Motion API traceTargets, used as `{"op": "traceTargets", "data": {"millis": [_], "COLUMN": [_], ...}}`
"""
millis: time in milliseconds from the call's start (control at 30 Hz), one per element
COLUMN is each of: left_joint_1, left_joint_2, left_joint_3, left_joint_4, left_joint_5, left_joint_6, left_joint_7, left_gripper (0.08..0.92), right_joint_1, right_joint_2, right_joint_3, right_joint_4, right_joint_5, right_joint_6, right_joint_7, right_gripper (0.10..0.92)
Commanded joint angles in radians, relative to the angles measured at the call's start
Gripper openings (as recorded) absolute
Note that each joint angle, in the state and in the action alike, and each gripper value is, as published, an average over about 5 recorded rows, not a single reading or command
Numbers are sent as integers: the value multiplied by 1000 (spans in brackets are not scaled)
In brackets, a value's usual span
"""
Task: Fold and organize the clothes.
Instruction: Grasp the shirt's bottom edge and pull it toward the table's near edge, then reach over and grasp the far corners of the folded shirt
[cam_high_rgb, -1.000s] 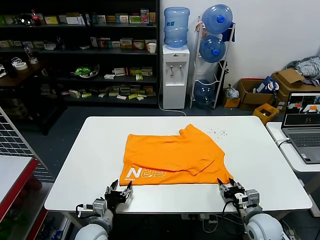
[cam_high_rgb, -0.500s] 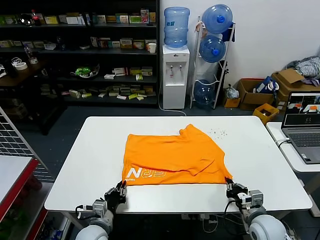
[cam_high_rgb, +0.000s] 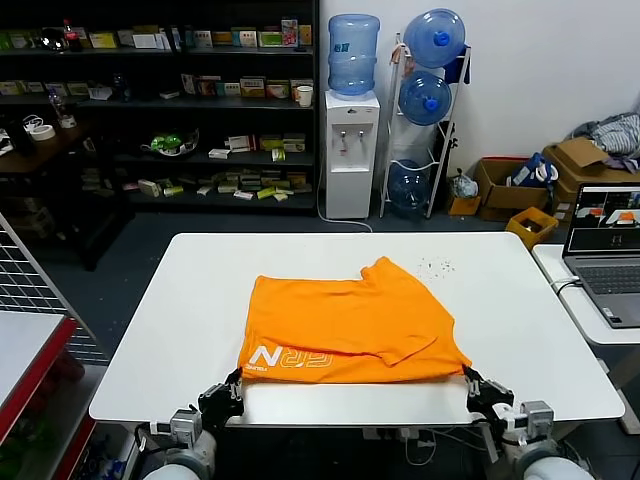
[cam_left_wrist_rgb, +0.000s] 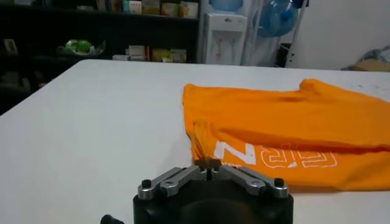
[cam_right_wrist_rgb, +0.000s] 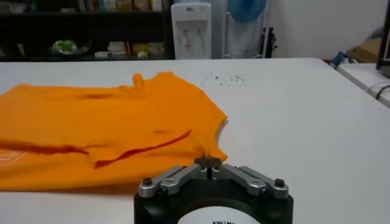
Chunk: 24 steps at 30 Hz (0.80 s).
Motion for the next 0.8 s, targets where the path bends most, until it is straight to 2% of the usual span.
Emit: {"op": "traceTargets", "data": {"millis": [33, 233, 367, 467, 633, 800], "left_joint_1": [177, 200, 182, 139, -45, -351], "left_joint_2": [32, 29, 39, 55, 81, 32], "left_joint_3": [-3, -8, -28, -60, -86, -2], "left_joint_4": [-151, -177, -193, -208, -155, 110], "left_joint_5": [-12, -4, -8, -31, -91, -127], "left_joint_6": [10, 33, 45, 49, 43, 18], "left_joint_7": [-46, -57, -55, -49, -3, 84], "left_gripper": [90, 90, 106, 173, 320, 459], "right_joint_1": [-193, -184, -149, -95, 160, 608], "right_joint_2": [11, 12, -7, -43, -120, -97], "right_joint_3": [87, 85, 87, 90, 10, -232], "right_joint_4": [75, 77, 87, 110, 97, -139], "right_joint_5": [-1, -25, -56, -65, 0, 52], "right_joint_6": [4, -5, 14, 29, 2, -47], "right_joint_7": [16, 30, 13, -11, -6, 50], "right_gripper": [124, 145, 233, 320, 458, 605]}}
